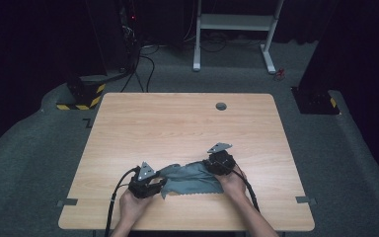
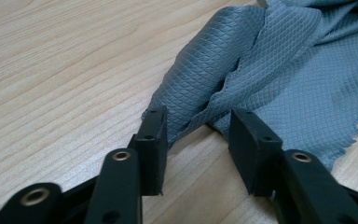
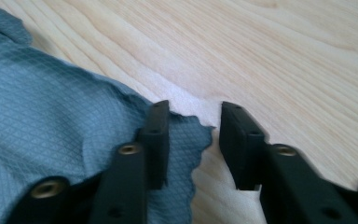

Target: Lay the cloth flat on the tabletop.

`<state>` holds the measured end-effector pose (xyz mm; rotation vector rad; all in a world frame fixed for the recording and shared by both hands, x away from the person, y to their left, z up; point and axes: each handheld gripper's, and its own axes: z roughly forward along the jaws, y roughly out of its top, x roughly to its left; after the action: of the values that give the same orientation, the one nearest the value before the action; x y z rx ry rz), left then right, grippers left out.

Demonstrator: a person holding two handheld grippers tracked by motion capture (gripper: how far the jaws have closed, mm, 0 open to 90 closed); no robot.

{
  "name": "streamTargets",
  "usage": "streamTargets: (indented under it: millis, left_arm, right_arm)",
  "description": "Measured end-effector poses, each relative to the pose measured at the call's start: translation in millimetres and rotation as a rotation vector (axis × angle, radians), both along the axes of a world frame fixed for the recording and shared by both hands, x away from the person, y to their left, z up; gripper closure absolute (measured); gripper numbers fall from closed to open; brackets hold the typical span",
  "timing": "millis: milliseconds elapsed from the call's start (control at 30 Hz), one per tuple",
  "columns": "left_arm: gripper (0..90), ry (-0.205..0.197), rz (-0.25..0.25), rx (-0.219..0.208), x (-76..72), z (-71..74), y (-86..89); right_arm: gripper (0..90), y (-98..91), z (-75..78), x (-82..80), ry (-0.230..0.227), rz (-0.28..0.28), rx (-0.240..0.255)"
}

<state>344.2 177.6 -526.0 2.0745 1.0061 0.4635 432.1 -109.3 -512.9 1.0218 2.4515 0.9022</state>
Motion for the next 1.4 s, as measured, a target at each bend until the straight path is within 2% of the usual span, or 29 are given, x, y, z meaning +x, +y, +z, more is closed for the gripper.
streamTargets:
  millis: [67,100,133,167,200,267,333,367,400,467,533,567,700,767,800,867,967,1067,1200,1400]
  left_arm:
    - [56.1,0.012,0.0,-0.015,0.3,-0.1,0.1]
    - [55.6,0.016,0.005,-0.025,0.3,-0.4,-0.1]
    - [55.4,0.02,0.0,-0.032,1.0,-0.3,0.7]
    - [55.2,0.014,-0.006,-0.021,2.6,0.1,2.5]
    - [55.0,0.022,-0.003,-0.035,3.3,-0.3,2.2]
    - [54.1,0.018,-0.008,-0.017,5.5,0.5,2.0]
    - [53.5,0.029,-0.01,-0.003,8.5,2.3,0.3]
    - [52.6,0.022,-0.017,0.014,10.7,3.8,0.4]
    - [52.1,0.028,-0.014,0.009,11.4,4.5,-0.7]
    - [51.7,0.024,-0.024,0.033,16.4,7.2,-1.2]
    - [52.0,0.022,-0.01,0.032,21.9,8.9,-0.5]
    - [52.7,0.034,-0.001,0.029,24.8,9.2,-0.4]
    - [60.8,0.078,0.014,0.002,35.9,9.9,0.8]
    - [71.0,0.09,0.009,0.01,40.2,10.6,1.1]
    - [81.0,0.094,0.006,0.017,42.0,11.4,0.8]
    - [89.1,0.069,0.01,0.021,45.4,16.8,1.2]
    - [90.0,0.066,0.013,0.004,48.6,21.3,2.2]
    - [90.0,0.063,0.009,0.013,57.3,27.2,0.7]
    - [90.0,0.058,0.005,0.024,66.8,34.6,-2.2]
    - [90.0,0.06,0.052,-0.023,90.9,38.3,2.4]
  right_arm:
    - [84.8,1.4,0.6,0.4,0.008,0.031,-0.004]
    - [87.9,3.8,1.4,-0.9,-0.004,0.048,-0.032]
    - [88.6,4.7,1.9,-1.1,-0.008,0.053,-0.045]
    - [89.0,4.9,2.8,-1.1,-0.006,0.054,-0.052]
    - [89.2,4.0,3.7,-1.1,-0.012,0.046,-0.05]
    - [89.4,-3.2,10.0,0.4,-0.032,0.016,-0.003]
    - [89.4,-5.1,12.4,0.8,-0.037,0.01,0.004]
    - [89.4,-6.7,15.3,1.5,-0.043,0.002,0.008]
    - [89.4,-8.6,17.6,2.1,-0.053,-0.004,0.015]
    - [89.4,-13.2,21.7,3.9,-0.058,-0.03,0.037]
    - [89.4,-17.2,24.3,5.2,-0.063,-0.05,0.051]
    - [89.4,-18.8,25.3,6.4,-0.069,-0.051,0.044]
    - [89.4,-23.9,30.0,10.5,-0.076,-0.072,0.053]
    - [89.4,-25.1,31.8,12.1,-0.081,-0.076,0.056]
    - [89.4,-26.7,32.3,13.0,-0.088,-0.075,0.061]
    - [89.4,-27.0,32.1,12.4,-0.084,-0.081,0.059]
    - [89.5,-28.6,34.0,13.5,-0.098,-0.083,0.073]
    - [89.4,-30.4,35.2,14.8,-0.105,-0.087,0.086]
    - [89.4,-33.6,33.3,17.7,-0.088,-0.106,0.106]
    - [89.5,-42.3,32.0,25.2,-0.084,-0.146,0.125]
